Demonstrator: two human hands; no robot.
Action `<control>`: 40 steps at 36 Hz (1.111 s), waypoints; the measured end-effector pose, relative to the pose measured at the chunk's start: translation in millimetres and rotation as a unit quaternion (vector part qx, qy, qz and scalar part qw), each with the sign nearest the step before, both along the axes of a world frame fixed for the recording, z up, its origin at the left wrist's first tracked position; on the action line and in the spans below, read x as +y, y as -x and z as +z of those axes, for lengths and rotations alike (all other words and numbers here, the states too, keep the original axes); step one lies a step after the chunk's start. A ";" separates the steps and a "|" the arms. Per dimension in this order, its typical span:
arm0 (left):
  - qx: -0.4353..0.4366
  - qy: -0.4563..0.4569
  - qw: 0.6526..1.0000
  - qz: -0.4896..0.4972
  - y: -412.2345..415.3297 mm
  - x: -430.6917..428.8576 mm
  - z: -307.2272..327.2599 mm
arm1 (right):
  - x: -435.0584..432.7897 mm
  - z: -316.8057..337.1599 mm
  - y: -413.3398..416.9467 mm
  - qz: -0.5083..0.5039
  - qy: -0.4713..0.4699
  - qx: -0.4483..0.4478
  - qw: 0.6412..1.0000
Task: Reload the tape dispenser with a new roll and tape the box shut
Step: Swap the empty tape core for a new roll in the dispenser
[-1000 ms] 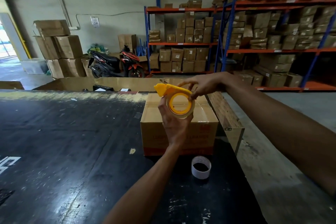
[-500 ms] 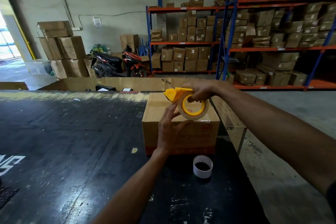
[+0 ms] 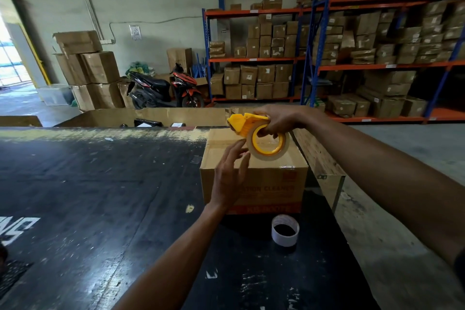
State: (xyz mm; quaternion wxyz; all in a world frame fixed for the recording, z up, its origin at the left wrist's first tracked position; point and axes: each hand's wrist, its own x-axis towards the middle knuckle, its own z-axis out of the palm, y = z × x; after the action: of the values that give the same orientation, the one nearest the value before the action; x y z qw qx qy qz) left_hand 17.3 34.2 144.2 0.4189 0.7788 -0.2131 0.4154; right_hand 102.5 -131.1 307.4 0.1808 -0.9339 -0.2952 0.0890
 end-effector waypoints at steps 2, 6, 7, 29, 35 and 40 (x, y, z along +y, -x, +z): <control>0.018 0.003 1.000 -0.021 -0.4 -5.1 -4.0 | 1.6 3.9 1.9 0.007 -0.014 0.001 1.000; 0.049 0.019 0.998 -0.026 -3.8 -13.1 -0.8 | 8.5 7.6 5.6 0.015 -0.009 0.013 1.000; 0.051 0.028 0.998 -0.020 -4.7 -15.5 1.8 | 10.1 7.3 6.2 0.015 -0.006 0.013 1.000; 0.049 0.085 0.993 0.071 -11.0 -32.6 15.3 | 14.9 14.0 4.9 -0.007 0.024 -0.014 1.000; 0.069 0.014 0.997 0.011 -13.3 -13.3 16.7 | 16.6 20.7 5.4 0.004 0.077 -0.025 0.997; 0.075 0.012 0.997 0.002 -11.4 -11.3 17.5 | 17.5 23.9 3.2 -0.002 0.082 -0.022 0.996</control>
State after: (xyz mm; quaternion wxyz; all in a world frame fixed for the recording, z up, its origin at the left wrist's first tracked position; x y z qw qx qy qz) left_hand 28.8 23.0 161.7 0.4424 0.8032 -0.1738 0.3591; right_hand 99.3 -113.6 331.3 0.0975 -0.9478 -0.2892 0.0924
